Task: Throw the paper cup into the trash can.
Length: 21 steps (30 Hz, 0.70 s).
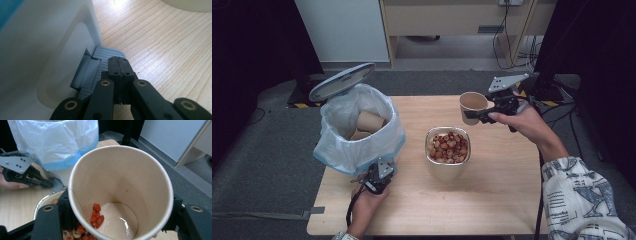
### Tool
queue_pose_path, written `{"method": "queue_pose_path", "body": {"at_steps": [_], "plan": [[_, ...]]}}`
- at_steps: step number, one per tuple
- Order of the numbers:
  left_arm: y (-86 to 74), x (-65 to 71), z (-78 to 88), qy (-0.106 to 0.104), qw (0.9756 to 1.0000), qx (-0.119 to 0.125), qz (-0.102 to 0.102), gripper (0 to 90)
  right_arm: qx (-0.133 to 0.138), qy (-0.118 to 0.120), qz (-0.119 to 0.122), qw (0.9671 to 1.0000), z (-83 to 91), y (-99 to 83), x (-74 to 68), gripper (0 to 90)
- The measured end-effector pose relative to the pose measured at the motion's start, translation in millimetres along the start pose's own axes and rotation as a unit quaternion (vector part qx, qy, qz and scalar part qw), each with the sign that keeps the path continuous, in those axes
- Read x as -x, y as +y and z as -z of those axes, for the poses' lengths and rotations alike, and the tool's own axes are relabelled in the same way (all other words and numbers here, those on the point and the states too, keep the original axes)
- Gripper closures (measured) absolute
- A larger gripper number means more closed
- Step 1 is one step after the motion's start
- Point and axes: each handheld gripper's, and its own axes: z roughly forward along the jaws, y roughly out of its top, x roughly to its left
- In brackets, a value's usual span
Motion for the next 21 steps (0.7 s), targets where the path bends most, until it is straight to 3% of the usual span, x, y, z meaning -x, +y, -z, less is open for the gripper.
{"method": "queue_pose_path", "body": {"at_steps": [7, 21], "plan": [[-0.1, 0.1, 0.0, 0.0, 1.0, 0.0, 0.0, 89.2, -0.003, 0.004, -0.012, 0.9999, -7.9, 8.6, -4.9, 34.0], [0.0, 0.1, 0.0, 0.0, 1.0, 0.001, 0.0, 89.2, -0.004, 0.023, -0.009, 0.9997, -28.7, 38.4, -25.6, 33.8]]}}
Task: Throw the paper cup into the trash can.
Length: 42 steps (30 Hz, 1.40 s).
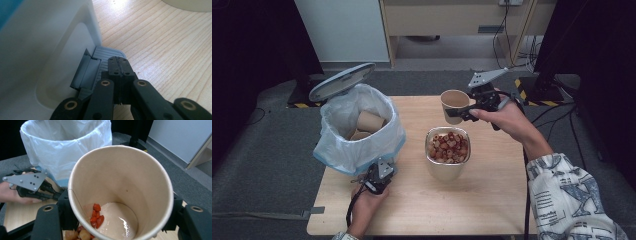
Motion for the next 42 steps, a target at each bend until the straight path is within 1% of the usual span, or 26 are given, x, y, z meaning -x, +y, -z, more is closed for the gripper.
{"method": "queue_pose_path", "body": {"at_steps": [12, 23, 37, 42], "plan": [[0.1, 0.1, 0.0, 0.001, 1.0, -0.001, -0.001, 89.2, 0.007, 0.007, 0.001, 0.9999, -15.0, 24.1, -15.1, 33.8], [0.2, 0.6, 0.0, 0.002, 1.0, -0.001, -0.003, 89.2, 0.014, 0.007, -0.001, 0.9999, -22.5, 42.8, -24.8, 33.8], [0.2, 0.9, 0.0, 0.003, 1.0, -0.001, -0.004, 89.2, 0.02, 0.008, -0.011, 0.9997, -35.8, 59.1, -33.3, 33.7], [0.2, 0.9, 0.0, 0.003, 1.0, -0.001, -0.004, 89.2, 0.024, 0.014, -0.013, 0.9995, -42.7, 66.4, -37.7, 33.7]]}}
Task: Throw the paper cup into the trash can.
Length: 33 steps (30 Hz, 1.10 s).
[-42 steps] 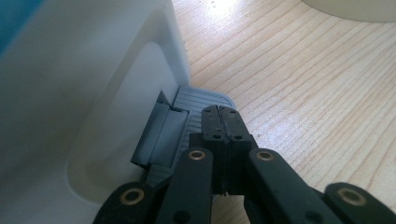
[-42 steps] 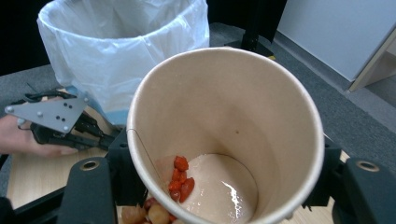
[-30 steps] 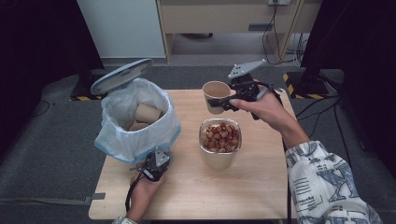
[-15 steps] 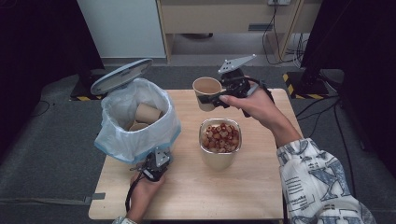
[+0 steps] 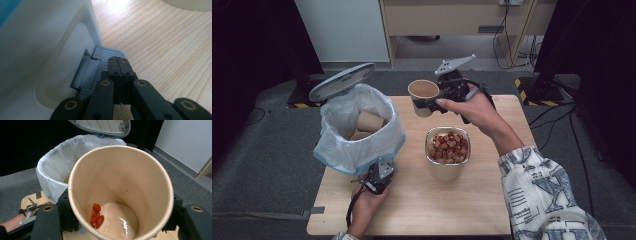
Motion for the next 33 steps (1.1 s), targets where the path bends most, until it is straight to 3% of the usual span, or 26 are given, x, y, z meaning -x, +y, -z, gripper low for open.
{"method": "queue_pose_path", "body": {"at_steps": [33], "plan": [[-0.1, 0.0, 0.0, 0.0, 1.0, 0.001, 0.002, 89.2, 0.004, 0.038, 0.003, 0.9992, -77.4, 38.7, -36.3, 32.7]]}}
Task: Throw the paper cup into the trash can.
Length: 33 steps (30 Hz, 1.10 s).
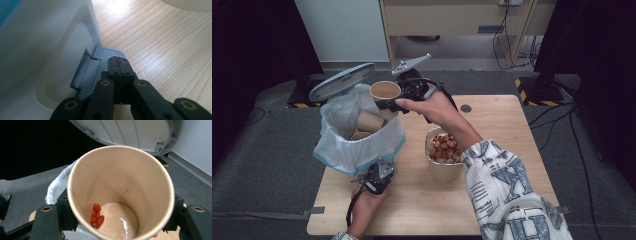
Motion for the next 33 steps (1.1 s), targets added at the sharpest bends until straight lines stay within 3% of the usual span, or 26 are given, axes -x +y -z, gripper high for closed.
{"method": "queue_pose_path", "body": {"at_steps": [12, 14, 16, 22, 33], "plan": [[0.0, -0.2, 0.1, -0.001, 1.0, 0.0, 0.0, 89.2, -0.018, 0.01, 0.011, 0.9997, -33.9, 1.2, -10.3, 31.0], [0.0, -0.4, 0.2, -0.001, 1.0, -0.001, -0.001, 89.2, -0.019, 0.01, 0.018, 0.9996, -38.5, -0.1, -12.5, 27.8], [-0.1, -0.5, 0.2, -0.001, 1.0, -0.001, -0.001, 89.2, -0.009, 0.002, 0.024, 0.9997, -42.1, -1.9, -14.0, 17.6], [-0.1, -0.5, 0.0, -0.002, 1.0, 0.0, 0.0, 89.2, 0.007, -0.005, 0.023, 0.9997, -35.0, -5.2, -11.5, 13.3], [-0.1, -0.5, 0.0, -0.002, 1.0, 0.0, 0.0, 89.2, 0.006, -0.024, 0.012, 0.9996, -15.1, -14.6, 0.8, 12.5]]}}
